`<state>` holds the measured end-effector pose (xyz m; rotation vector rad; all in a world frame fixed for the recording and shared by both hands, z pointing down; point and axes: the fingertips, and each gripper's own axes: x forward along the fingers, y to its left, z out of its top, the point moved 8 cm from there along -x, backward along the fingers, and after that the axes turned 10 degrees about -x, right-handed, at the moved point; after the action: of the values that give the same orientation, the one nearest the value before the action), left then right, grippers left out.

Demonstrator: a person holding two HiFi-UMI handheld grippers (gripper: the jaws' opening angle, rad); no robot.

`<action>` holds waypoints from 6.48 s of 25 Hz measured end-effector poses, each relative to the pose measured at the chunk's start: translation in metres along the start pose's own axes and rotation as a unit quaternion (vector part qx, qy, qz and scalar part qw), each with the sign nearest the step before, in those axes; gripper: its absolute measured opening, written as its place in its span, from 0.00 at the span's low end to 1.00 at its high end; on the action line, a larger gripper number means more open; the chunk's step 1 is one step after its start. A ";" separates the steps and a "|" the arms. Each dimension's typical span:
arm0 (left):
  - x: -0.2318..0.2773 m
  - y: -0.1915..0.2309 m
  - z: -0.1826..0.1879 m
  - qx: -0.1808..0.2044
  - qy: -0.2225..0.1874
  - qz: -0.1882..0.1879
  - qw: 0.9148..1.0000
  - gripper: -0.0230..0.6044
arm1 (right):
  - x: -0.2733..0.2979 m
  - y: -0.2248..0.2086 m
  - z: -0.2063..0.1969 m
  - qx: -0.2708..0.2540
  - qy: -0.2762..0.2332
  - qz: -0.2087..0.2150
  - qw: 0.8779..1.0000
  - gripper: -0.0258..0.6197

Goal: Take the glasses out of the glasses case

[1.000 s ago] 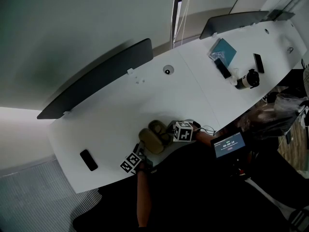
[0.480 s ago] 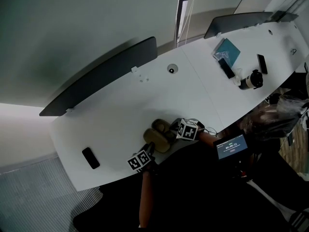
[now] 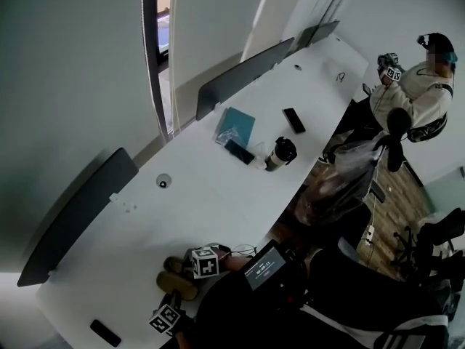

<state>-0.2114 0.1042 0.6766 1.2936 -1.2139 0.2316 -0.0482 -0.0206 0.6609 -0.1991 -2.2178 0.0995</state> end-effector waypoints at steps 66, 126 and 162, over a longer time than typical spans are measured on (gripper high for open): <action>-0.029 -0.055 0.016 0.160 -0.057 -0.027 0.985 0.35 | 0.007 -0.009 0.037 0.302 -0.130 0.171 0.929 0.05; -0.051 -0.099 0.106 -0.259 -0.308 -0.368 0.838 0.40 | -0.139 -0.010 0.065 0.075 -0.347 0.033 0.934 0.26; -0.030 -0.029 0.009 -0.200 -0.067 -0.181 0.961 0.52 | -0.123 -0.071 -0.075 0.343 -0.333 0.220 0.851 0.20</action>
<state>-0.2079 0.1010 0.6338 1.1588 -1.0450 -0.3570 0.0770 -0.1125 0.6204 -0.2965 -2.5922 1.3730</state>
